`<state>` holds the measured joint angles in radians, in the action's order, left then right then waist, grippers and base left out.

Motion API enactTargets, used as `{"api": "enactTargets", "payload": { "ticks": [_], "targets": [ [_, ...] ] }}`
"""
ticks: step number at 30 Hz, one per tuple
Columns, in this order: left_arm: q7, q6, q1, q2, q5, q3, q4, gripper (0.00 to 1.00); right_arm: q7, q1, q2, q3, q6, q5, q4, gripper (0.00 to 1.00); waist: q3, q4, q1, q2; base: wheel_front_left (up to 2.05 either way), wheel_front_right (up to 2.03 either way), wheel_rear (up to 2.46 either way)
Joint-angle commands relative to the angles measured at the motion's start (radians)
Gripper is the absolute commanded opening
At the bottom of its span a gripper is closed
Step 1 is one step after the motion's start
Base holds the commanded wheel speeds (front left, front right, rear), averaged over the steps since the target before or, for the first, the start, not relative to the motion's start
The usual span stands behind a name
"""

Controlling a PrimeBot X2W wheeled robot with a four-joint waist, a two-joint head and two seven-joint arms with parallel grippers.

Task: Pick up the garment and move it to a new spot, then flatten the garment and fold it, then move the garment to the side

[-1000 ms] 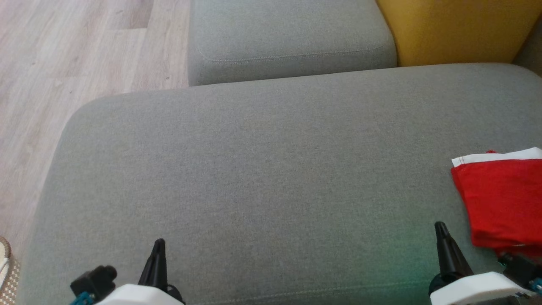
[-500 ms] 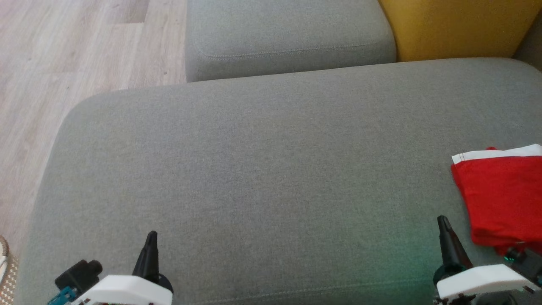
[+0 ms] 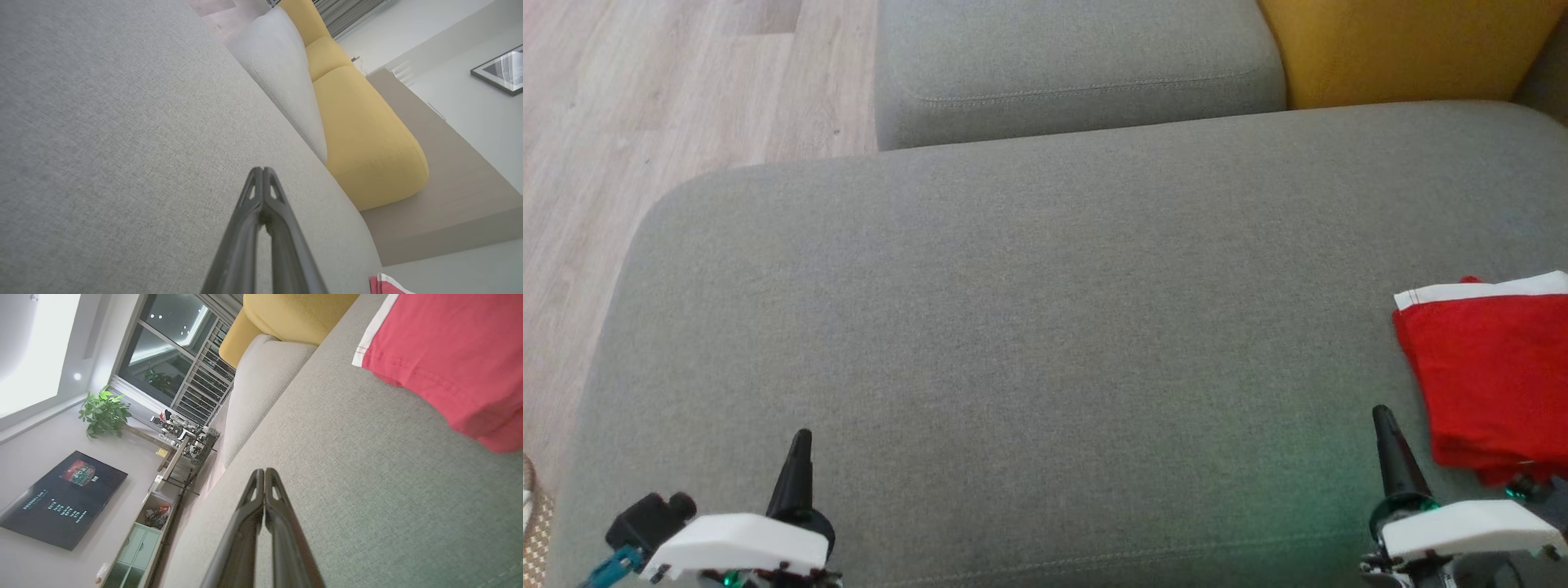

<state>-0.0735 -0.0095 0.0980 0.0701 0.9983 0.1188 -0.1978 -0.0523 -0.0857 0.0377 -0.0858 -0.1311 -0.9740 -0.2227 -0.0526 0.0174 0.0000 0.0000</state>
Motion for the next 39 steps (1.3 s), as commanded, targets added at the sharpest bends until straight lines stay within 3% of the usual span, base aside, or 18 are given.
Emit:
{"api": "enactTargets", "payload": {
  "ticks": [1, 39],
  "targets": [
    [0.006, -0.011, -0.062, 0.014, 0.035, -0.031, 0.026, 0.0, 0.01, 0.066, 0.014, 0.008, 0.0, -0.037, 0.028, 0.0, 0.002, -0.001, 0.0, 0.0, 0.0, 0.0, 0.0],
    [0.116, -0.094, -0.167, 0.011, 0.492, -0.15, -0.028, 0.0, 0.122, 0.161, 0.017, -0.013, 0.0, -0.489, -0.009, 0.0, 0.042, -0.013, 0.0, 0.0, 0.0, 0.0, 0.0]
  ]
}}
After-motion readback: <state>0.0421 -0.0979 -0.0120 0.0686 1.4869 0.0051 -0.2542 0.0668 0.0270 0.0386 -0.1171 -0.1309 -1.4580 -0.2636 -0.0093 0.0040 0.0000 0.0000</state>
